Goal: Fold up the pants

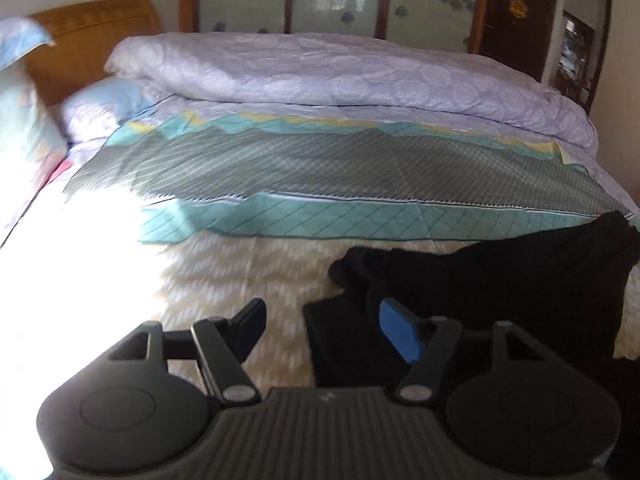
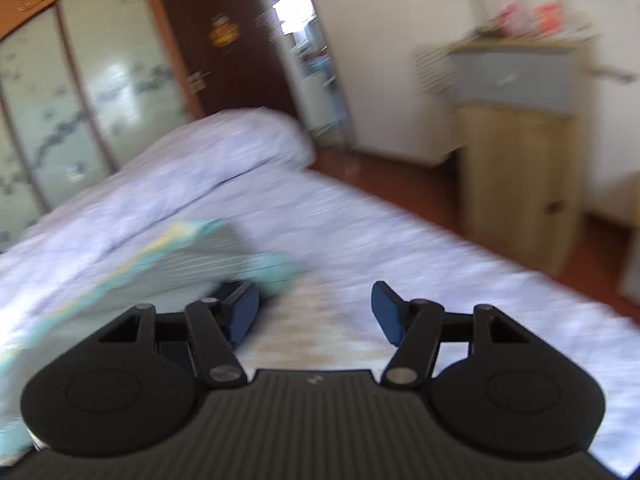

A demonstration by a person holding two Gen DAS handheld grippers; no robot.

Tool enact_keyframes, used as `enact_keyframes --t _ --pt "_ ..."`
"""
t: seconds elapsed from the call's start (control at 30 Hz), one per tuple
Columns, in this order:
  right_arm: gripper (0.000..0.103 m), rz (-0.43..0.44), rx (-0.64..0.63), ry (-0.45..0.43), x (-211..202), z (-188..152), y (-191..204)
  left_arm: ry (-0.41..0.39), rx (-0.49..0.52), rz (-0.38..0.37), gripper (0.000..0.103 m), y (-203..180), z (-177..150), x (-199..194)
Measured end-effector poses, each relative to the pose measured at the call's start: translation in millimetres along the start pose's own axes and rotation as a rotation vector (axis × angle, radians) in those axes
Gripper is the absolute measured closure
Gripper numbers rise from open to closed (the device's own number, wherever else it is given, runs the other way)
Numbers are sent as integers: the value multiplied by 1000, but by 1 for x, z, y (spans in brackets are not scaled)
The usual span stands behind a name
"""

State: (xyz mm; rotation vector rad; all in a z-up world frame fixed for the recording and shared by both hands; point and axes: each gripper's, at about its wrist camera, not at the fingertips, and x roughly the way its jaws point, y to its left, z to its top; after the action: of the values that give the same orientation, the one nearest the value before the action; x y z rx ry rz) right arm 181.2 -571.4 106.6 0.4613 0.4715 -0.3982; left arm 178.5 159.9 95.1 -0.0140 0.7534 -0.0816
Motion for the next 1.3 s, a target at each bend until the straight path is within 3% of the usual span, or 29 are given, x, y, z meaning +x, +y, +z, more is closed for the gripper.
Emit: enact_keyframes --t 0.1,0.3,0.4,0.47,0.53,0.57,0.6,0.63,0.67,0.7,0.73,0.97,1.0,1.07,1.17,1.3 --pt "38 25 2 104 50 8 44 19 63 -31 21 -21 20 52" --pt "37 -45 -95 198 138 -6 116 89 238 -49 21 -54 2 121" --pt "37 -93 -73 247 185 -19 130 110 264 -41 30 -53 -13 135" --pt "37 -128 -82 270 217 -28 140 77 292 -46 44 -53 -18 131" --pt "37 -210 -95 307 245 -40 145 51 316 -23 73 -54 -19 125" --pt "39 -241 -101 316 256 -47 146 49 316 -17 78 -53 -20 122" --pt "42 -261 -138 277 259 -52 150 44 306 -21 83 -51 -18 118" --pt "57 -274 -180 251 259 -56 155 36 296 -25 85 -49 -17 114" --pt "79 -262 -191 242 257 -57 156 27 293 -21 85 -49 -17 108" --pt "94 -259 -178 241 254 -54 155 13 290 -12 86 -48 -14 101" --pt "98 -244 -153 235 247 -50 150 -1 283 -8 86 -48 -11 94" --pt "98 -105 -20 108 145 -2 117 -108 227 -5 89 -51 -2 9" --pt "98 -84 -3 93 123 4 108 -122 221 -1 97 -52 -3 -8" --pt "98 -43 42 65 80 13 87 -153 213 26 97 -52 -9 -43" --pt "98 7 109 35 15 15 45 -155 177 -30 97 -48 -30 -93" --pt "98 25 147 2 -64 -13 -22 -152 199 -52 97 -56 -79 -150"
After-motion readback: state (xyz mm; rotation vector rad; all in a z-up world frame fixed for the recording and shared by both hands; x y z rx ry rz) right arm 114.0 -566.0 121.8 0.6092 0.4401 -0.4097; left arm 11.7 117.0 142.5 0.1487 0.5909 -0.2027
